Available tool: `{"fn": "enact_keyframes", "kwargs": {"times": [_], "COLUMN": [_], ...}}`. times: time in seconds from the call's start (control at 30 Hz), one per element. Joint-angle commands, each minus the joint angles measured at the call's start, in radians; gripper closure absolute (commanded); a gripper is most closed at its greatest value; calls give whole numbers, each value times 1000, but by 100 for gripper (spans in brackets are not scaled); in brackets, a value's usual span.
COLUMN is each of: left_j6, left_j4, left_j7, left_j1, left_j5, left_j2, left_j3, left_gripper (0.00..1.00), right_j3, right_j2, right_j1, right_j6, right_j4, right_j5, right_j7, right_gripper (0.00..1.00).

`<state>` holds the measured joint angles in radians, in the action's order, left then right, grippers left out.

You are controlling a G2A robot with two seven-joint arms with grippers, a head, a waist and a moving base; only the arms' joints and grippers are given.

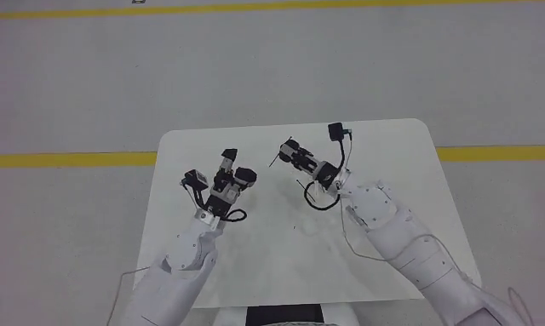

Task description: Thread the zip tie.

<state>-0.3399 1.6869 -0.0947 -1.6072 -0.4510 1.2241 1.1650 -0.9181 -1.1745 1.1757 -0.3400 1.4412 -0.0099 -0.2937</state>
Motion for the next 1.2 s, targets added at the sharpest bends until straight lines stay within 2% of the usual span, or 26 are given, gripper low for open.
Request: {"fn": "enact_keyframes", "kwargs": {"times": [0.0, 0.1, 0.13, 0.23, 0.3, 0.43, 0.6, 0.9, 0.93, 0.97, 1.0, 1.07, 1.17], "left_j6": [0, 0, 0, 0, 0, 0, 0, 0, 0, 0, 0, 0, 0], "left_j4": [0, 19, 24, 28, 18, -10, 10, 14, 14, 14, 23, 39, 44], "left_j7": [0, -30, -44, -89, -142, -250, -323, -325, -324, -309, -285, -278, -284], "left_j1": [0, 7, 8, 10, 7, 11, 16, 18, 23, 27, 22, 12, 11], "left_j5": [0, -27, -54, -41, -32, 79, 166, 173, 212, 298, 340, 290, 312], "left_j2": [0, 5, 9, 19, 28, 36, 51, 52, 50, 47, 47, 49, 45], "left_j3": [0, -14, -15, 0, 11, 47, 74, 76, 77, 80, 70, 58, 66], "left_gripper": [0, 0, 0, 0, 0, 0, 0, 0, 0, 0, 0, 0, 0], "right_j3": [0, 3, 8, 12, 11, 4, 1, 1, 1, 1, -1, -7, -11], "right_j2": [0, -2, -5, -16, -24, -35, -49, -50, -50, -50, -51, -52, -53], "right_j1": [0, 7, 15, 29, 31, 27, 25, 24, 24, 24, 30, 36, 43], "right_j6": [0, 3, 0, 0, 0, 0, 0, 0, 0, 0, 3, 12, 17], "right_j4": [0, 4, 11, 19, 12, -7, -34, -37, -37, -37, -29, -21, -22], "right_j5": [0, -4, 23, 120, 164, 203, 240, 240, 240, 240, 243, 242, 252], "right_j7": [0, 6, 10, 13, -4, -47, -118, -122, -122, -122, -112, -106, -114], "right_gripper": [100, 100, 100, 100, 100, 100, 100, 100, 100, 100, 100, 100, 100]}}
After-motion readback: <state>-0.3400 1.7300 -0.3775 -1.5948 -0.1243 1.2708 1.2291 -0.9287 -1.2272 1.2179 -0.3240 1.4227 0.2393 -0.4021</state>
